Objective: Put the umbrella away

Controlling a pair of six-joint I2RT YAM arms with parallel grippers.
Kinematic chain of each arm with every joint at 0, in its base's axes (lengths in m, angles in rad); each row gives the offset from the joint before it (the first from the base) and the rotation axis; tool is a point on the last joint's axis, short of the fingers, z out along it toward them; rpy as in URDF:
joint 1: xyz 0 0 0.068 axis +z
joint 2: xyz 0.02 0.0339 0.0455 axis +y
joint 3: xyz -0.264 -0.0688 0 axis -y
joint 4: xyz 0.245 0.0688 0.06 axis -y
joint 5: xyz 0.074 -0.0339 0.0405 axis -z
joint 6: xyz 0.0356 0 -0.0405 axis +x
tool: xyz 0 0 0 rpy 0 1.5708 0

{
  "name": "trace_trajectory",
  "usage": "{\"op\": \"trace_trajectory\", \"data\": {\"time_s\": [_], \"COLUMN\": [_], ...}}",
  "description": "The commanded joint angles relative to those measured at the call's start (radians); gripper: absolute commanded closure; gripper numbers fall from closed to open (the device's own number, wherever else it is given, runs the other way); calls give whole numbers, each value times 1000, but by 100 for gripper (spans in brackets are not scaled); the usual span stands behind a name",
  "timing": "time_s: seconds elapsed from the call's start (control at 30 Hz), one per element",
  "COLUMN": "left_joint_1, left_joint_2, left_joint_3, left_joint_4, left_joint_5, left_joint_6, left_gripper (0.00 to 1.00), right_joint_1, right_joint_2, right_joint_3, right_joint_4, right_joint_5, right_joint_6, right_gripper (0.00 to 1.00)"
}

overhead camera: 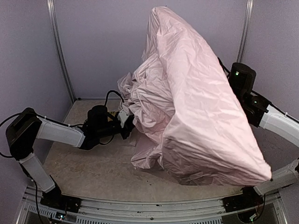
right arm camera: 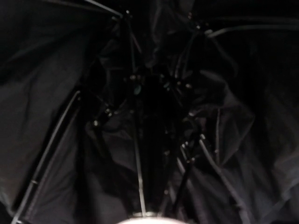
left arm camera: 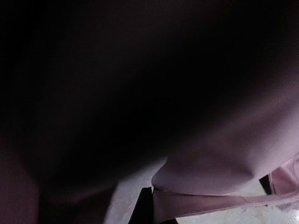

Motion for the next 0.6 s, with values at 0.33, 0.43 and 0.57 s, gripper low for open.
{"op": "trace_trajectory", "data": {"time_s": [0.33, 0.43, 0.57], "left_joint_1": [52, 53, 52], "left_joint_2": [231, 292, 349], "left_joint_3": [152, 190, 253], "left_joint_4": [59, 68, -1], "left_joint_5": [-48, -69, -95], "left_joint_6": [163, 179, 178], "left_gripper": [100, 100, 100], "right_joint_1": [129, 148, 148], "right_joint_2": [107, 231, 376], "right_joint_3": [-551, -570, -555], "right_joint_4": [350, 378, 382], "right_joint_5": [169, 174, 164], "right_joint_6": [166, 170, 156], "right_gripper": [100, 100, 100]}}
